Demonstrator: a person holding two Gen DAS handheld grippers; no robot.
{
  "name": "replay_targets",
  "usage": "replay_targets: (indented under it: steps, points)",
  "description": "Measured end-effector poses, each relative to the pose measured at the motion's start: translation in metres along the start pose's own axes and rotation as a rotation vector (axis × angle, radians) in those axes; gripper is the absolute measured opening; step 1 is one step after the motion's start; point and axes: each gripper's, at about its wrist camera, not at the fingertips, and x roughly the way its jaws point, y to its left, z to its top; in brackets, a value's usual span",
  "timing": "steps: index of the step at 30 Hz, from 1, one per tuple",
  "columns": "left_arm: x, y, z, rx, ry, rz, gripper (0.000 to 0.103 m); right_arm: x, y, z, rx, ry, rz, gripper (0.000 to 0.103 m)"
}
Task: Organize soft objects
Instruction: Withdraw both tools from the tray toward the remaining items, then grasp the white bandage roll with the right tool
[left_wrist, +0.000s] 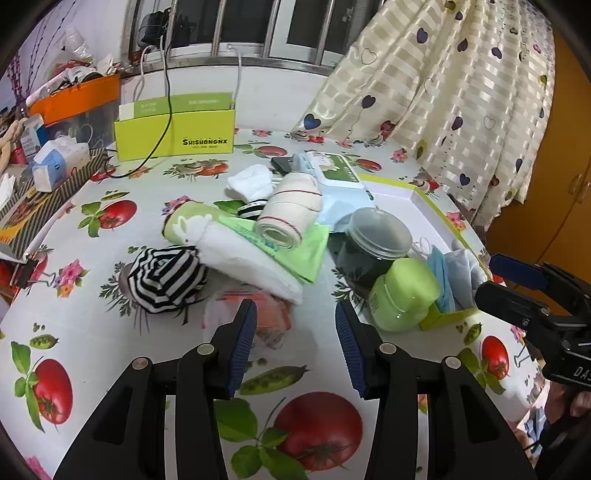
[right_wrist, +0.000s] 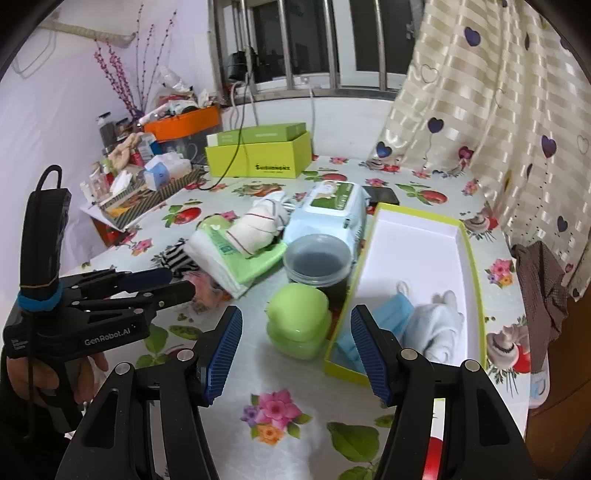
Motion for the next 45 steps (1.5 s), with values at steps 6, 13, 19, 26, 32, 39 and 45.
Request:
replay_targets:
  steps: [6, 13, 19, 26, 32, 39, 45]
  points:
    - [-0.004, 0.01, -0.002, -0.008, -0.008, 0.031, 0.046, 0.01, 0.014, 0.009, -0.021, 0.016, 0.02, 0.061]
    - [-0.003, 0.029, -0.002, -0.034, -0.009, 0.024, 0.046, 0.026, 0.03, 0.021, -0.036, 0.024, 0.066, 0.061]
    - [-0.002, 0.045, 0.001, -0.052, -0.018, 0.01, 0.046, 0.045, 0.036, 0.032, -0.02, 0.044, 0.077, 0.061]
    - [-0.002, 0.063, 0.006, -0.078, -0.037, -0.002, 0.046, 0.072, 0.043, 0.056, 0.013, 0.067, 0.109, 0.061]
    - [0.002, 0.076, 0.005, -0.103, -0.036, -0.002, 0.046, 0.109, 0.048, 0.072, 0.043, 0.13, 0.107, 0.061]
    - [0.006, 0.09, 0.003, -0.126, -0.036, -0.016, 0.046, 0.144, 0.043, 0.086, 0.11, 0.187, 0.084, 0.061]
    - [0.01, 0.099, -0.001, -0.147, -0.03, -0.034, 0.046, 0.164, 0.039, 0.093, 0.154, 0.225, 0.06, 0.061]
